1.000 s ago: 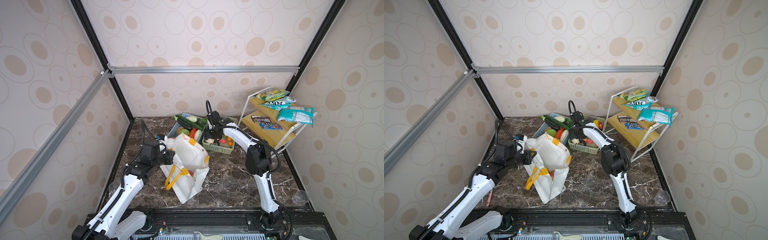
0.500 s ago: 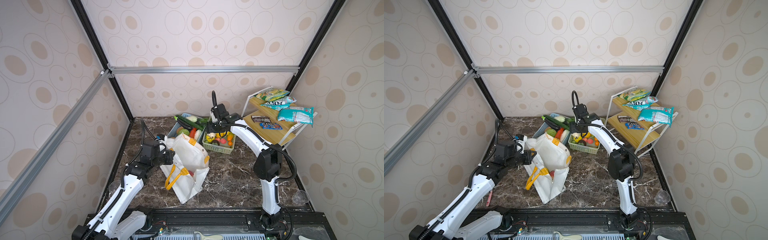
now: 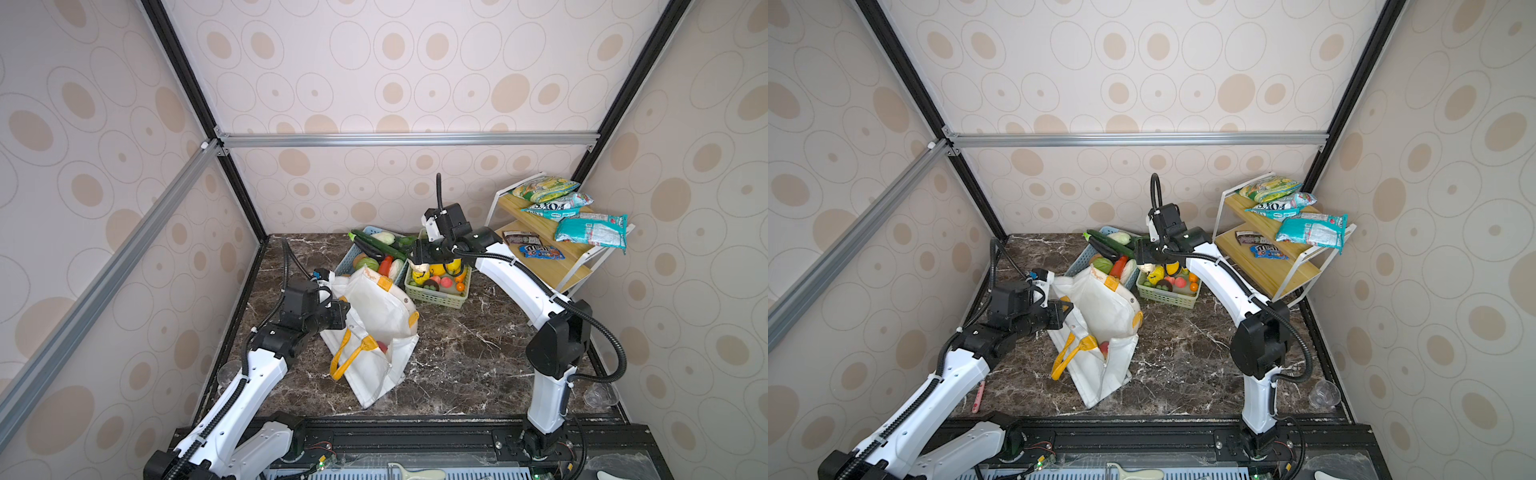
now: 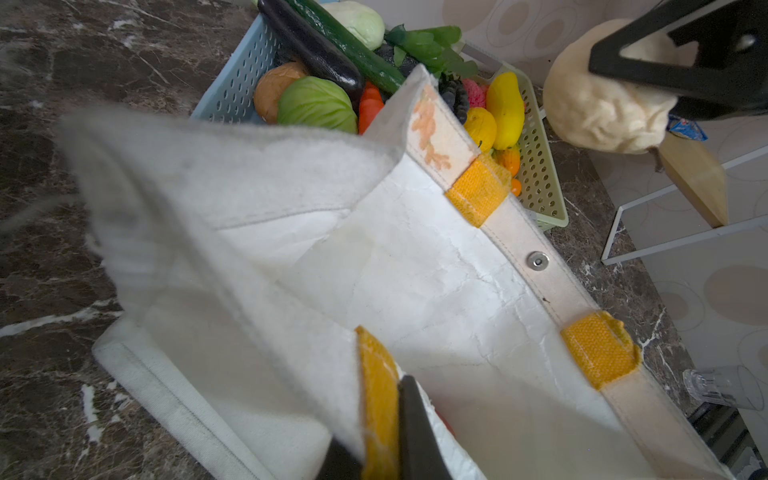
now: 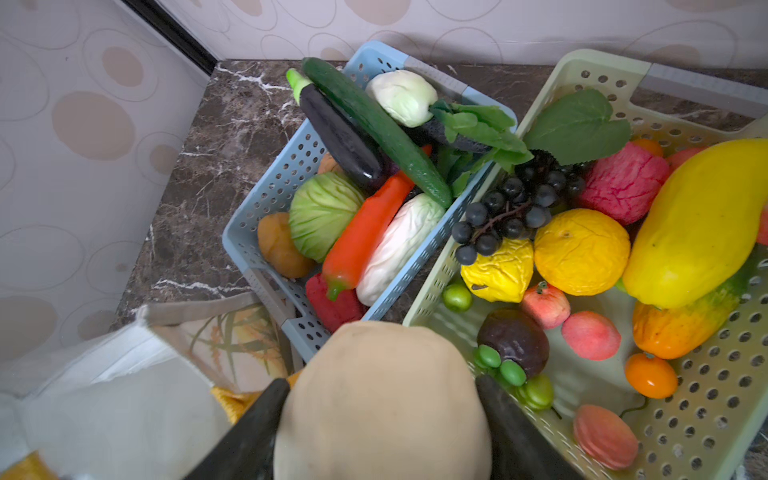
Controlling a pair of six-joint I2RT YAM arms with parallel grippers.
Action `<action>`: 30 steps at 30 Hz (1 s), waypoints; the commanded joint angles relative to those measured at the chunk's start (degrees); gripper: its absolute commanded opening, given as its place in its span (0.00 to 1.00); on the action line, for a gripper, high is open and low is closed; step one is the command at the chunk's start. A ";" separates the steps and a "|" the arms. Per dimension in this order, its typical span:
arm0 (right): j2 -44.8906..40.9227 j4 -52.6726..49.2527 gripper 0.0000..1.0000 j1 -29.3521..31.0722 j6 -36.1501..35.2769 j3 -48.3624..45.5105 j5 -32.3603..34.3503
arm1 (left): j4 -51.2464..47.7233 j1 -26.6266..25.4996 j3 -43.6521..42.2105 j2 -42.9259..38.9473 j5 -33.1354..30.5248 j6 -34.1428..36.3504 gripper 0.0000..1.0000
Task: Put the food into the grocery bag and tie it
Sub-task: 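Lift the cream-coloured fruit and carry it over the bag with the right gripper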
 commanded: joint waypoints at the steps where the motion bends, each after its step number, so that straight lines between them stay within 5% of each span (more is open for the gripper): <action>1: -3.39 1.18 0.68 2.23 -0.24 -1.44 -1.93 | 0.91 0.44 1.02 -0.67 0.50 1.47 0.00; 14: -11.61 4.67 0.67 10.23 -1.97 -9.72 -4.48 | 1.52 0.39 0.68 -0.45 0.58 0.94 0.00; 30: -10.33 5.84 0.65 18.94 -5.79 -15.57 -8.05 | 0.08 0.40 1.31 -0.88 -0.80 1.28 0.00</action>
